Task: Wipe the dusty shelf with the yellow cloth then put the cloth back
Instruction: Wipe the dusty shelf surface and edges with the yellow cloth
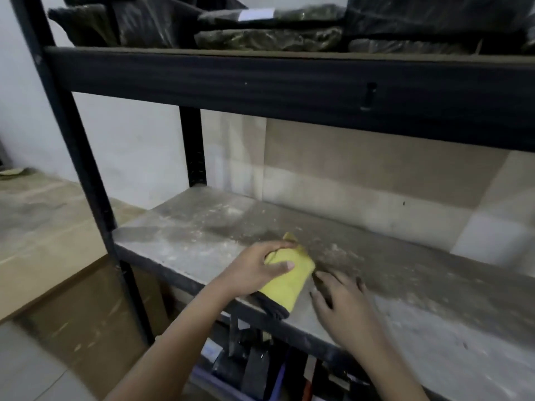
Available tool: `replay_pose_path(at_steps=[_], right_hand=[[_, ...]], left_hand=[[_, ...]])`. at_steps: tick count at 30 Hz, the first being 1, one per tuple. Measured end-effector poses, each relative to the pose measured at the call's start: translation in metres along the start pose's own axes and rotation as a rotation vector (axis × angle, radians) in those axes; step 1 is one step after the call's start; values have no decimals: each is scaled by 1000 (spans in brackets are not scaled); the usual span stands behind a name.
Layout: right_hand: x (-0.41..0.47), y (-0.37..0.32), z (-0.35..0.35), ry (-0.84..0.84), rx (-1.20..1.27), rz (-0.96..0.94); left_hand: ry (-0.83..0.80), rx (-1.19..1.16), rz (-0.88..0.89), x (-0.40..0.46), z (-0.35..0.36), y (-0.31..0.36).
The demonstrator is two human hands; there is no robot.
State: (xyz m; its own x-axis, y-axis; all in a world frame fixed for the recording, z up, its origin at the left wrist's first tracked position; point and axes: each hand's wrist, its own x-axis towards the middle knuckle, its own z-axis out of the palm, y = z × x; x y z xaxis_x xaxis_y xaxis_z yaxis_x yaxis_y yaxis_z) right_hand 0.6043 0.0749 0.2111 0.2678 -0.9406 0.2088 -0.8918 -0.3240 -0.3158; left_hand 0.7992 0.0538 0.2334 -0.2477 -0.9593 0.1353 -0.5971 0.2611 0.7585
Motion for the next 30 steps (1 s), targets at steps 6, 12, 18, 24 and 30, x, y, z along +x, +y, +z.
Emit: replay_pose_path(at_steps=[6,12,18,24,30], right_hand=[[1,-4,-1,-11,-33,70],[3,-8,1,62,-49,163],[12,-47,-2,115,-74,136],[36,-84,17,77,14,176],[39,-87,24,33,-6,234]], left_hand=[[-112,571,-39,12,0,-5],[-158,670,-54,0,18,14],[20,782,-130,10,-33,-23],[-106,664,49,-7,-18,-33],[139,840,-254,0,-98,-97]])
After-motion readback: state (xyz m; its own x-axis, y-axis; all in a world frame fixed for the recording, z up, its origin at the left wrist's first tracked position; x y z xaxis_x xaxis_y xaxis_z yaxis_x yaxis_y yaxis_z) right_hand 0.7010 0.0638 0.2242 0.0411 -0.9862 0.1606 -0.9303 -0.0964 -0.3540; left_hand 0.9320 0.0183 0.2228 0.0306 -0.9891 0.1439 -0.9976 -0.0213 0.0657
